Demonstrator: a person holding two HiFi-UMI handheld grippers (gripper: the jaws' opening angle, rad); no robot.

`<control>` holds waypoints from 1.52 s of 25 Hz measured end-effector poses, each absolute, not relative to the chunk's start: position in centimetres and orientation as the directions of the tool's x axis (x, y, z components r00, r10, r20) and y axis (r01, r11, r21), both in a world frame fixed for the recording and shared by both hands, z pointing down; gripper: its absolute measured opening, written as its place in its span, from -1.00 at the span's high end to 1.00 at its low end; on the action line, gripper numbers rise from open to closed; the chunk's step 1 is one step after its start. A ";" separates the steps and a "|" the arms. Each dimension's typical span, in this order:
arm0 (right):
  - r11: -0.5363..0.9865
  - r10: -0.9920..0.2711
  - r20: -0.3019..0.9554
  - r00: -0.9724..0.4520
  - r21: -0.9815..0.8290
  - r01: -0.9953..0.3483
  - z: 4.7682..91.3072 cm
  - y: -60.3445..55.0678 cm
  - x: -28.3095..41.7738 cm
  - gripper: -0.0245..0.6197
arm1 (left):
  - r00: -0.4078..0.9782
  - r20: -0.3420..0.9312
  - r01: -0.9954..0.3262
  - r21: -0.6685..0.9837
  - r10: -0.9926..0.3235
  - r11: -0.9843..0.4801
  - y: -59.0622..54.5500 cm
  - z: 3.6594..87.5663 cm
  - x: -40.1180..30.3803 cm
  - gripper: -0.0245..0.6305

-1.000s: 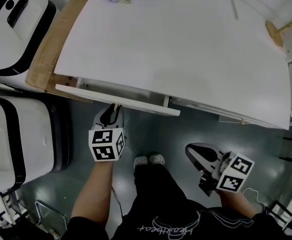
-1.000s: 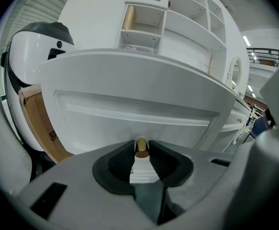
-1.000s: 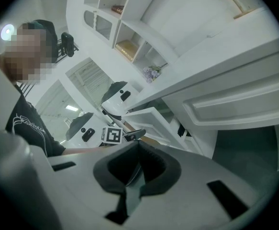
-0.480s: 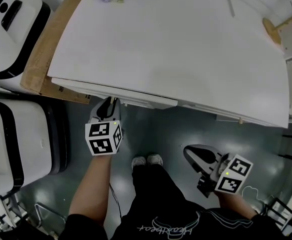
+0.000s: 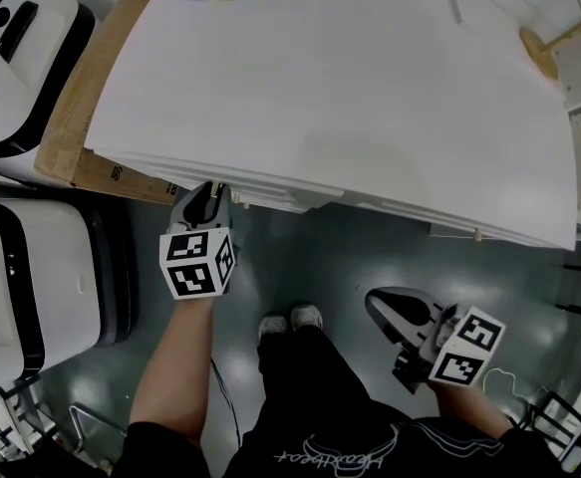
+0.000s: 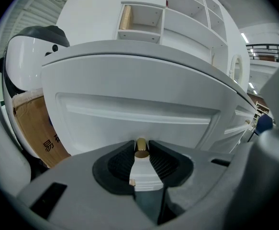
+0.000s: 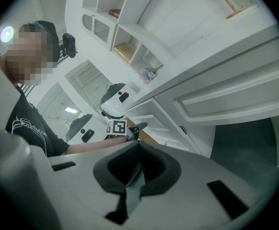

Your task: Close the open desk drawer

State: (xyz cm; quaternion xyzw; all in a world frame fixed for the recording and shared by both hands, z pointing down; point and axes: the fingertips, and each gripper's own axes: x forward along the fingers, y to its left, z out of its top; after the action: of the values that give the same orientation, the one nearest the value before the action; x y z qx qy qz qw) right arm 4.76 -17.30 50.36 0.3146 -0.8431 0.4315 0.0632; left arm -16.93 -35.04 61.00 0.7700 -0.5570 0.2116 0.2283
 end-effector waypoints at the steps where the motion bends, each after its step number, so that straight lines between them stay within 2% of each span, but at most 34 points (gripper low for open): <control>1: 0.430 -0.477 0.377 -0.794 -0.688 -0.585 50.3 -17.2 4.9 0.90 | 0.289 0.584 -0.955 0.115 -0.759 -0.275 -35.2 61.0 -16.9 0.63; 17: 0.479 -0.488 0.323 -0.811 -0.677 -0.559 46.4 -16.4 4.5 0.90 | 0.285 0.648 -0.957 0.151 -0.706 -0.247 -34.6 60.1 -16.8 0.62; 21: 0.512 -0.501 0.291 -0.815 -0.659 -0.551 43.7 -16.1 3.5 0.90 | 0.336 0.634 -0.940 0.181 -0.697 -0.289 -32.4 57.4 -16.4 0.53; 28: 0.563 -0.534 0.242 -0.810 -0.613 -0.554 38.3 -13.2 1.2 0.90 | 0.536 0.535 -0.844 0.304 -0.654 -0.442 -24.0 48.0 -14.3 0.48; 34: 0.622 -0.558 0.181 -0.810 -0.555 -0.553 32.8 -9.5 -1.2 0.90 | 0.700 0.371 -0.710 0.454 -0.610 -0.539 -15.1 37.7 -13.6 0.48; 38: 0.648 -0.565 0.135 -0.814 -0.538 -0.539 29.1 -6.4 -2.7 0.90 | 0.763 0.290 -0.639 0.474 -0.577 -0.607 -9.0 31.9 -13.5 0.49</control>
State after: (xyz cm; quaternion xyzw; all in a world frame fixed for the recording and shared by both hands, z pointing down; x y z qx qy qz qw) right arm -2.74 -6.35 29.06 0.3041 -0.9075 0.2890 -0.0222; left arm -13.52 -8.96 31.89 0.8947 -0.3398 0.0536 0.2850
